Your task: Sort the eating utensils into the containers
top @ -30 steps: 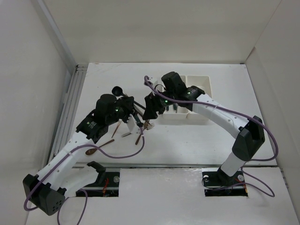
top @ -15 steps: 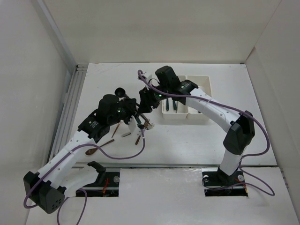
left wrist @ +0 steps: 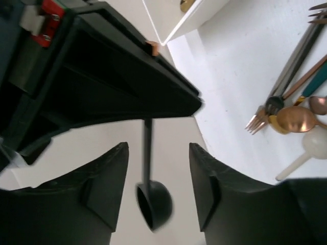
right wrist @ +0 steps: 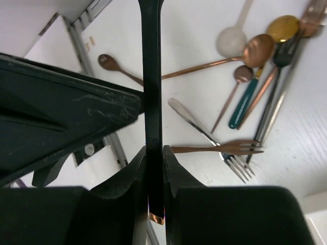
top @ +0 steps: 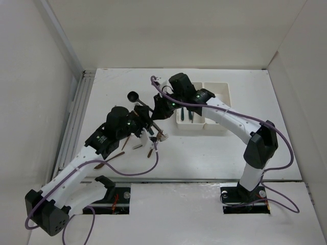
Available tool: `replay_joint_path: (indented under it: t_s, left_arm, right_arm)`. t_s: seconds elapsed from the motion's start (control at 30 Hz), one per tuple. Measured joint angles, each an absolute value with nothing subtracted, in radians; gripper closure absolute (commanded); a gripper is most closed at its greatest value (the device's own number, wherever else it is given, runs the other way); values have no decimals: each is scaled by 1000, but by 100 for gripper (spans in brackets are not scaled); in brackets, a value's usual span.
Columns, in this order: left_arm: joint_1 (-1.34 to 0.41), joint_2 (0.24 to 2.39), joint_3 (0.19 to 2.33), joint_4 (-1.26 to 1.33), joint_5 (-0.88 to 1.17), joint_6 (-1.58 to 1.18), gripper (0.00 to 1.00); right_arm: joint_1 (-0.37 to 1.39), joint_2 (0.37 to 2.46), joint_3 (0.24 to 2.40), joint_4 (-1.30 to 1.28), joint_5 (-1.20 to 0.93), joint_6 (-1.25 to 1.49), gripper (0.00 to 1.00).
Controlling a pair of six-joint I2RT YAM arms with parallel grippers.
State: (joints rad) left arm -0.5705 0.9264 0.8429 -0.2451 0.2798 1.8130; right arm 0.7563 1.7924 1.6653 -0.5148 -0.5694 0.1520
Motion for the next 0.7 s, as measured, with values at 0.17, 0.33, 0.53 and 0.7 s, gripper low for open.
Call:
replay_joint_path:
  t_s: [0.17,0.33,0.53,0.7]
  left_arm:
    - [-570,912,786,-224,257,1730,0]
    - [-570,915,791,-215,225,1501,0]
    - [-560,971,893,-215,108,962,0]
    - [-451,1083,983,-270,53,545,0]
  right_arm:
    - [756,1766,1628,-492,-471,191,100]
    - [749,1764,1617,-486,-372,227,100]
    - [682,1702,1523,-478,-153,337,100]
    - [571,1628,1402,-479,17,448,100]
